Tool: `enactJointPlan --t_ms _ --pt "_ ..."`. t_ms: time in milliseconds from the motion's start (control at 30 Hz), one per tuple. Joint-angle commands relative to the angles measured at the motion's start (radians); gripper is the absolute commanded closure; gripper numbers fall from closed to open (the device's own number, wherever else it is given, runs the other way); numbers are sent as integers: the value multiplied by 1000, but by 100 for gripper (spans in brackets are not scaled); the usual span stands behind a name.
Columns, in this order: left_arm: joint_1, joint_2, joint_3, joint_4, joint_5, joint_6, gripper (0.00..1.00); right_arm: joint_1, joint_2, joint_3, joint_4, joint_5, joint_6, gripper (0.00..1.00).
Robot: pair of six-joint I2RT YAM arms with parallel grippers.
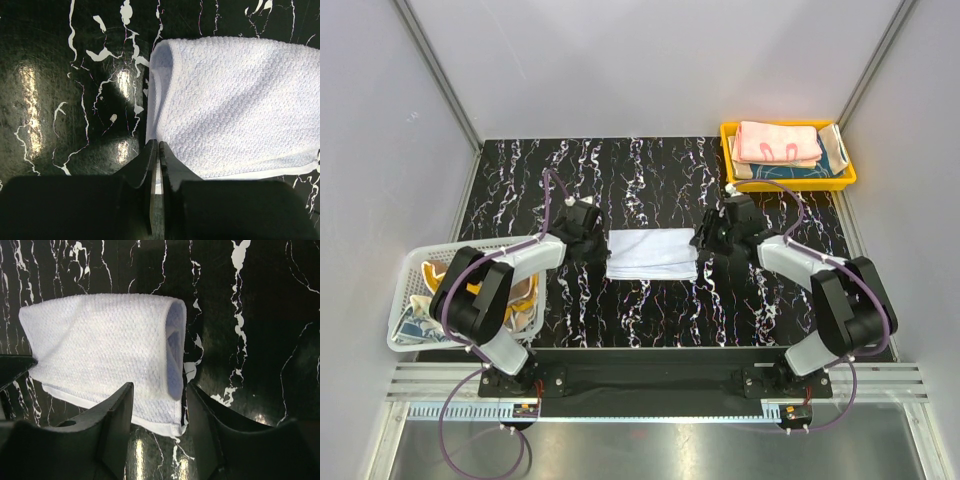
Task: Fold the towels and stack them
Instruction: Fold the towel
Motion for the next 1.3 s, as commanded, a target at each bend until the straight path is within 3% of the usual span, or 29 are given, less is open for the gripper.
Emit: enactJointPlan --t_ms 0,233,567,1000,1133,1167,1267 --pt "-5 20 -4 21 -2 15 92 11 59 51 33 2 12 47" --pt "-4 29 0 17 -2 13 92 22 90 51 73 -15 24 72" --pt "-4 31 3 9 -2 7 93 21 15 -35 67 -17 13 93" --pt "-5 45 2 5 -2 4 94 22 29 -110 116 -32 21 94" --pt "-5 29 3 2 -2 6 88 22 16 -113 116 -27 27 81" --pt "-5 26 9 -2 -2 7 87 21 10 -107 101 -24 24 73" --pt "-5 10 22 -29 -2 16 80 22 -11 -86 65 -21 23 68"
